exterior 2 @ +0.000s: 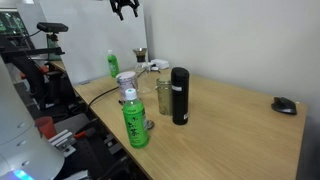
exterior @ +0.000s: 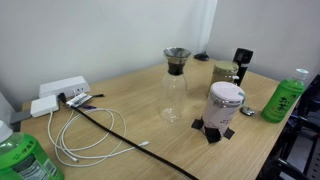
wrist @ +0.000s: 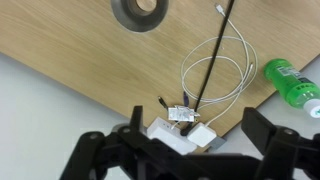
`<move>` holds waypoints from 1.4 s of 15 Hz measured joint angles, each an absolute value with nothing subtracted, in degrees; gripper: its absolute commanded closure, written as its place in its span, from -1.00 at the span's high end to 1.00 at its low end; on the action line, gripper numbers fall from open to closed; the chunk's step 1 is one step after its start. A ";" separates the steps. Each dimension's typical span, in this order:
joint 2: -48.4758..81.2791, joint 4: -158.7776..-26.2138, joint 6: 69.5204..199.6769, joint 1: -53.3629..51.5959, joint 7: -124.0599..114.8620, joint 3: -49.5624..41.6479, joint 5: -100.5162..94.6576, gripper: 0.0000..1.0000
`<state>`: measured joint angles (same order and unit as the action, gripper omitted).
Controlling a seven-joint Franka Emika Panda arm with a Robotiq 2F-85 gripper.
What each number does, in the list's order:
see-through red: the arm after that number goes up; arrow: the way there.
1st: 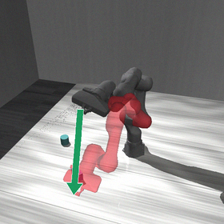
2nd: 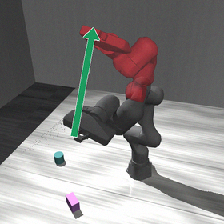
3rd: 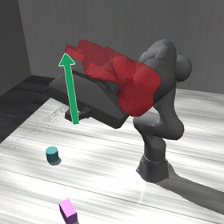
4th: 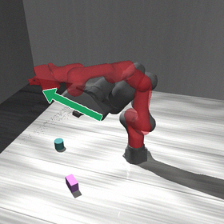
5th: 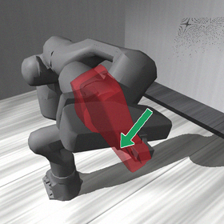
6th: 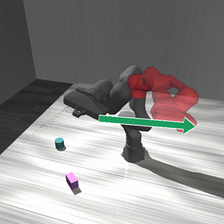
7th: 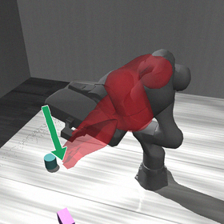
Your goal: Pick up the green bottle on the left and move it to the right.
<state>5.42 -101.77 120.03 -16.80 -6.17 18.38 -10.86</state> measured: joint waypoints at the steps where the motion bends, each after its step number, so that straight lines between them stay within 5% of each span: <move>1: 6.18 -101.22 120.06 -17.30 -6.32 18.37 -10.87 1.00; 13: 7.02 -100.48 122.26 -18.31 -6.39 18.22 -8.40 1.00; 21: 20.16 -91.71 132.37 -25.51 0.67 20.18 -10.12 1.00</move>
